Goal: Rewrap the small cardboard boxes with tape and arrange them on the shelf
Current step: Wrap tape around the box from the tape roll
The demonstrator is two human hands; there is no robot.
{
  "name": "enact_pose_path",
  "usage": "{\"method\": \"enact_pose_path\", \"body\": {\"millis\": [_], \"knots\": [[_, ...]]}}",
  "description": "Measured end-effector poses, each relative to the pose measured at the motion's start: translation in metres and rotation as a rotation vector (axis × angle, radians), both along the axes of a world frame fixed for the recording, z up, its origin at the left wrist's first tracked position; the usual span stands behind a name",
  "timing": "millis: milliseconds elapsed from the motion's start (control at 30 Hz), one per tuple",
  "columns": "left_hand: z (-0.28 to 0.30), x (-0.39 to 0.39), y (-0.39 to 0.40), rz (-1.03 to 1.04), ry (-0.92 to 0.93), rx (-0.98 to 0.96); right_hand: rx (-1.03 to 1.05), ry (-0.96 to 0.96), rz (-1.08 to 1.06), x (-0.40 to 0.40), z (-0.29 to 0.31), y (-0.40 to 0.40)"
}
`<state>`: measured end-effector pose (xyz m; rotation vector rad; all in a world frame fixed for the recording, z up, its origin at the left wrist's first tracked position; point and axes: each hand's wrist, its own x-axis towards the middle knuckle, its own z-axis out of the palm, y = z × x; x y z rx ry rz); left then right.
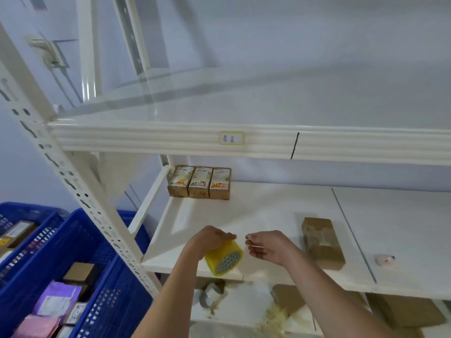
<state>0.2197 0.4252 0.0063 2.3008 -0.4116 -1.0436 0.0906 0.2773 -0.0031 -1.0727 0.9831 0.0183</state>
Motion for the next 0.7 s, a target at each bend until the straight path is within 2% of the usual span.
{"method": "enact_pose_path", "body": {"millis": [167,367,700], "knots": [[0.010,-0.022,-0.048,-0.093,0.040,-0.154,-0.046,-0.020,-0.067,-0.034,0.013,-0.058],[0.013,-0.048,-0.092,-0.208,0.023,-0.380,-0.096,-0.022,-0.041,-0.069,0.031,-0.126],[0.005,-0.090,-0.166,-0.242,0.011,-0.377,-0.060,-0.032,-0.066,-0.122,0.030,-0.200]]}}
